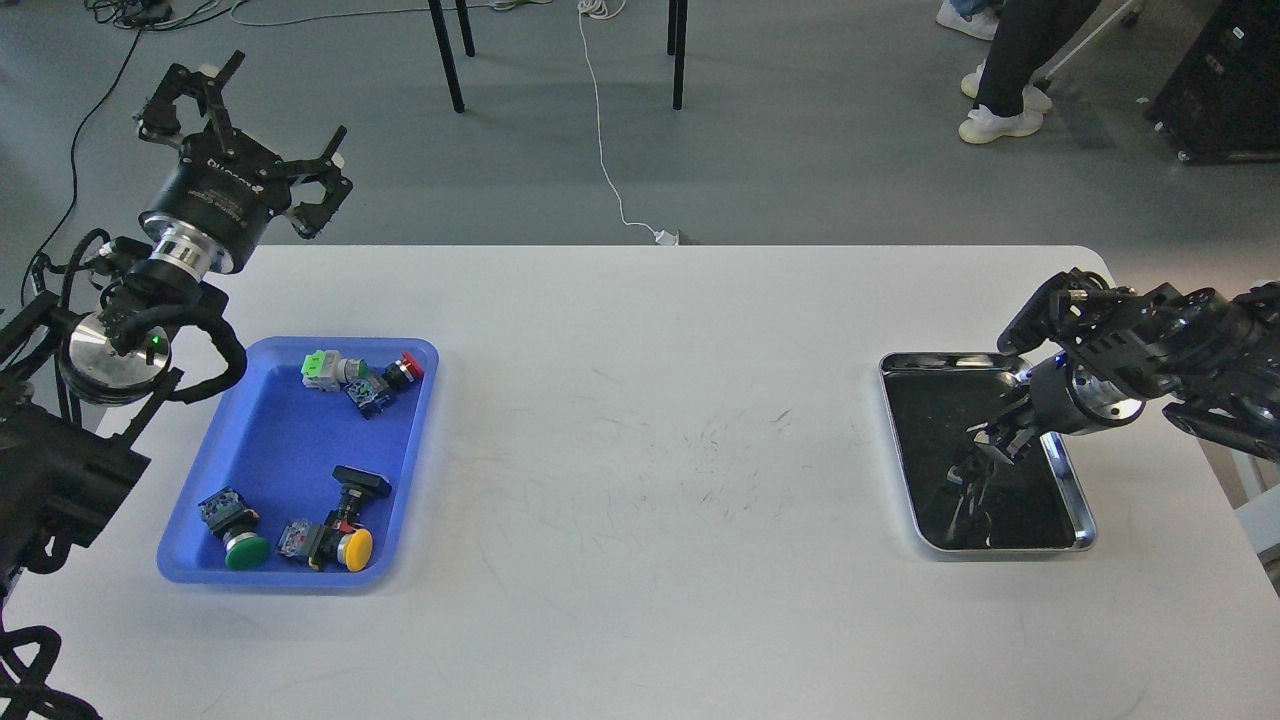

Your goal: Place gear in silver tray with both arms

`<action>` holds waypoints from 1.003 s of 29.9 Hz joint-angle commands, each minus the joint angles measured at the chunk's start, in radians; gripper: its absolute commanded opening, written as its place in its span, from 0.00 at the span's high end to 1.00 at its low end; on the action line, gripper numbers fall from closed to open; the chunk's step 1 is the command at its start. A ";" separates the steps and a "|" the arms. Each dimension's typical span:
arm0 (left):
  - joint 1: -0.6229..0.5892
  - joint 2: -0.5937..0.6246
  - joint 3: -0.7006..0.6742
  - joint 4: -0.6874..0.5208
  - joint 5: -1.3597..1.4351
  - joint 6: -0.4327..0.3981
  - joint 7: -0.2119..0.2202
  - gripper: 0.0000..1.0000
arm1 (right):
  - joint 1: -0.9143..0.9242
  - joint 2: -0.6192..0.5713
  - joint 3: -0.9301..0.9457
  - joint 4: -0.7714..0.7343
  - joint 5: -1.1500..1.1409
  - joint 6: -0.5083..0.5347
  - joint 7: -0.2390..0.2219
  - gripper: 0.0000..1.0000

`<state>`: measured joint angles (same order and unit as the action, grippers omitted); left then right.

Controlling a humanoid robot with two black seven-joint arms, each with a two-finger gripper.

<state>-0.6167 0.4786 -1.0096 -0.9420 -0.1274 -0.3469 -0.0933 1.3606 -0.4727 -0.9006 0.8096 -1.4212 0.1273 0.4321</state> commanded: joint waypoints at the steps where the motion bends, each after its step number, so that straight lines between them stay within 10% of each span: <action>1: -0.006 -0.002 -0.001 0.000 0.000 0.002 0.001 0.02 | 0.015 -0.004 0.044 -0.003 0.007 0.000 -0.001 0.07; 30: -0.090 -0.080 0.002 0.098 0.048 0.005 0.004 0.02 | -0.285 0.147 1.454 -0.078 0.884 -0.003 -0.015 0.01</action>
<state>-0.6821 0.4371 -1.0091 -0.8837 -0.0802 -0.3398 -0.0863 1.1014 -0.3487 0.4573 0.7328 -0.6688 0.1226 0.4233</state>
